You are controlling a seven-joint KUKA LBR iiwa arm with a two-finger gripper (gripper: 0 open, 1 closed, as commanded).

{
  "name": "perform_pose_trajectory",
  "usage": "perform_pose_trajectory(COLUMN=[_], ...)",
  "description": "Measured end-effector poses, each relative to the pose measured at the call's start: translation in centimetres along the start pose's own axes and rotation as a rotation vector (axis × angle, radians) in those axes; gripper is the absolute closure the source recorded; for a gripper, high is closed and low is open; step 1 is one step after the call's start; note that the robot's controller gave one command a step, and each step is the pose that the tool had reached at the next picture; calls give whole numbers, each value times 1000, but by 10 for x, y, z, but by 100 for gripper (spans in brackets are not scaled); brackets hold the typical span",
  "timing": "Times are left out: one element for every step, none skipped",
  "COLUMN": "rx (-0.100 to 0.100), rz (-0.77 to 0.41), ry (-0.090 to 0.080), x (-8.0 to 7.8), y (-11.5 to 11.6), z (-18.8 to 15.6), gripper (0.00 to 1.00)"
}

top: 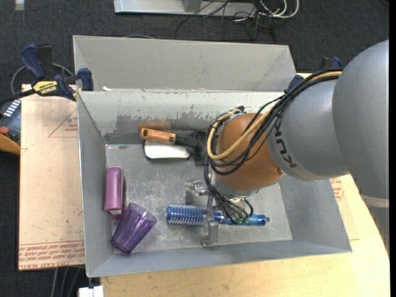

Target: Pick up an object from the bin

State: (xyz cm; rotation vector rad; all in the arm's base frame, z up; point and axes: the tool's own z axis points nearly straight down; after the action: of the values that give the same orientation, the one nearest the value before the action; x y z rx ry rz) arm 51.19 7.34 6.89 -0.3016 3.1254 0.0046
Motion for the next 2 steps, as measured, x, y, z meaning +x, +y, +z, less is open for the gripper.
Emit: perform_pose_trajectory(rx=[-2,-2], rz=[27,27], ry=[1,1], x=[-6,-6], y=[-2,-2], z=[0,0], gripper=[100,100])
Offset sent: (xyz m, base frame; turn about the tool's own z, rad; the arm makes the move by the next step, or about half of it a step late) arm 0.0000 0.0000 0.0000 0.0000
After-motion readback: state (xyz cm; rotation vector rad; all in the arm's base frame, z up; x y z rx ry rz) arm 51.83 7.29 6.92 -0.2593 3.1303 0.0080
